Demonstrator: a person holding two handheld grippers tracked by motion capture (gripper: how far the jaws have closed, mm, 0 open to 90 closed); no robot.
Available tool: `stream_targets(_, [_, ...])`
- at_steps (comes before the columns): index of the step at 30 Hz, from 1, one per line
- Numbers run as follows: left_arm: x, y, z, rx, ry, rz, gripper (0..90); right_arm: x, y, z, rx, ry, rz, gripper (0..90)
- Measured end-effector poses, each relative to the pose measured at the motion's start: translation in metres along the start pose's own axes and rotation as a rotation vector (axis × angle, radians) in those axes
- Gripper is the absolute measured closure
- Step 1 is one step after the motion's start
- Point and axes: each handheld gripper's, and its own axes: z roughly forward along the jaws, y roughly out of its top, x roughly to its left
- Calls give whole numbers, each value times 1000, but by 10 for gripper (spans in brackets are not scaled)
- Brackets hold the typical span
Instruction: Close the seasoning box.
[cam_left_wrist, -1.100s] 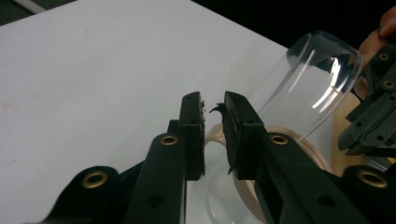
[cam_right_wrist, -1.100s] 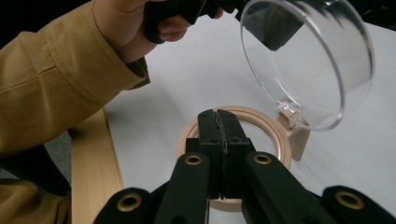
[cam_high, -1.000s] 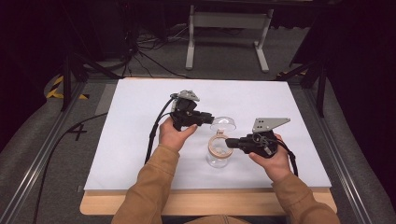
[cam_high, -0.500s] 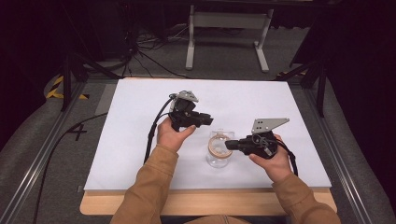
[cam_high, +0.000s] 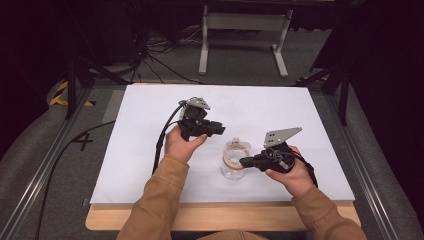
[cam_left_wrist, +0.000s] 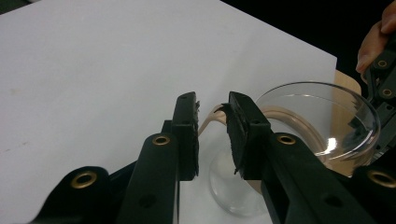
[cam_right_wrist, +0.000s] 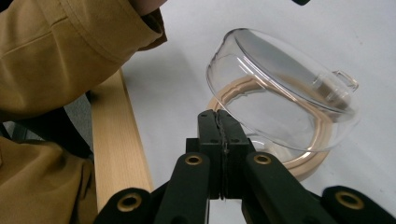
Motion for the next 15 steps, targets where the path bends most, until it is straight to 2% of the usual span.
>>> stream_targets(7, [3,-1,2,27,-11,-13,729,-1,-2,2,46,19,13,898])
stream_targets(15, [4,-2,2,32,-7,-20,728,-2,-4,3,80,27,22,898])
